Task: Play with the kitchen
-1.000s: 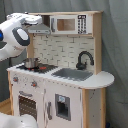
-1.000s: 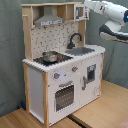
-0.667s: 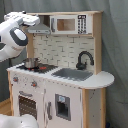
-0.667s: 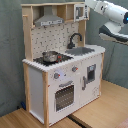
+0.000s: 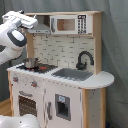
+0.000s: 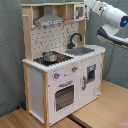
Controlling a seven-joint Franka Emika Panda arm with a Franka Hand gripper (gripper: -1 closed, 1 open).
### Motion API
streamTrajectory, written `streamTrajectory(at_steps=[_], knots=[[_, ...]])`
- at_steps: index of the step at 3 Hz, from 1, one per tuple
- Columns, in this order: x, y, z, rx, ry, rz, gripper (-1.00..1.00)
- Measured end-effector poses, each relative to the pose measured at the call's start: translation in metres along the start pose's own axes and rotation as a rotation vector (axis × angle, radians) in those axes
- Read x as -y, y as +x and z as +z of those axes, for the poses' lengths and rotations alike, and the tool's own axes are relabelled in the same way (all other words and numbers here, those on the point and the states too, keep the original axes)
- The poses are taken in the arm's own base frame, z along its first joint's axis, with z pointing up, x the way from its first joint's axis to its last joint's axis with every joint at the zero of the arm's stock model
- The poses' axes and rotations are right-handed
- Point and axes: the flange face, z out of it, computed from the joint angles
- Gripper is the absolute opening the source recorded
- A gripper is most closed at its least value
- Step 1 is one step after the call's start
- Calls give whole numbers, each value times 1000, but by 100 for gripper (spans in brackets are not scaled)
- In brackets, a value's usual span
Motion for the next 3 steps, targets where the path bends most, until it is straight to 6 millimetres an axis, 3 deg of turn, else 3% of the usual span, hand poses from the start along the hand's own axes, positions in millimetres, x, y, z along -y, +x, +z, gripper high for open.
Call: streamTrajectory(at_steps=[3], knots=[[-20,39,-2,65,-109,140,100]])
